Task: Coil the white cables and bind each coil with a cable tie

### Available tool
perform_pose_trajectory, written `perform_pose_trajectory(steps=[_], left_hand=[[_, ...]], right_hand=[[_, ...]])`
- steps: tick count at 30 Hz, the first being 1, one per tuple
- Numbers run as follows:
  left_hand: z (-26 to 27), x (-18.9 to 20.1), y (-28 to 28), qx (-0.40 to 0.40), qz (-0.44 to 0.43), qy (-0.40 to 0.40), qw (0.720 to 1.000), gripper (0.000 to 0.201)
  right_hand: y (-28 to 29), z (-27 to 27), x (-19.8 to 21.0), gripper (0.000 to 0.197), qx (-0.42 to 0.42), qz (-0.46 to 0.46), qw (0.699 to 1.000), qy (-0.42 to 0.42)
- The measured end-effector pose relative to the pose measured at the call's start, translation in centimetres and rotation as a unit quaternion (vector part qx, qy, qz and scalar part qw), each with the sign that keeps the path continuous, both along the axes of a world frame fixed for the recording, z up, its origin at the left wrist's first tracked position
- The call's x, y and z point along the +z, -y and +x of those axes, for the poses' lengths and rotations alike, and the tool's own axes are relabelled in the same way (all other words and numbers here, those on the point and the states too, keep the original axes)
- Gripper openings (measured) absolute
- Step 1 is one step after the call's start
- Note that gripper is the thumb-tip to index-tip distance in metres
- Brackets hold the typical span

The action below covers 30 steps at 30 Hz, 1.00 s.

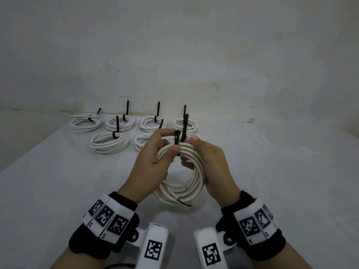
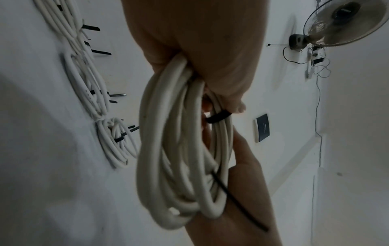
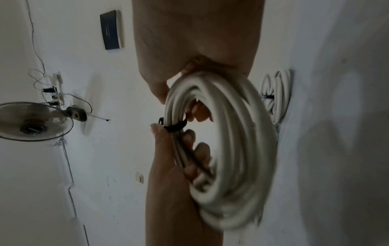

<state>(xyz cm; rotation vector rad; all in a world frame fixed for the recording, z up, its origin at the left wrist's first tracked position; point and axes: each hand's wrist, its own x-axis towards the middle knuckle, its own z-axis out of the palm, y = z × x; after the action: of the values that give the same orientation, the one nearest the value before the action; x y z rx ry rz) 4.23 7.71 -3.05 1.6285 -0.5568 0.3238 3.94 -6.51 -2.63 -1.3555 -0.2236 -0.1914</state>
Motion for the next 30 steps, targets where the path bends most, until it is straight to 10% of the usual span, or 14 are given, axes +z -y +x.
perform_pose_trajectory(steps=[12, 30], left_hand=[[-1.1, 0.4, 0.4, -0.029, 0.006, -0.028, 0.999, 0.030], [-1.0, 0.1, 0.4, 0.004, 0.014, -0.028, 1.000, 0.021]], right_hand=[[1.8, 0.4, 0.7, 0.020, -0.109, -0.120, 0.979, 0.123], [2.6, 1.0, 0.0, 0.019, -0.034, -0.167, 0.981, 0.097]])
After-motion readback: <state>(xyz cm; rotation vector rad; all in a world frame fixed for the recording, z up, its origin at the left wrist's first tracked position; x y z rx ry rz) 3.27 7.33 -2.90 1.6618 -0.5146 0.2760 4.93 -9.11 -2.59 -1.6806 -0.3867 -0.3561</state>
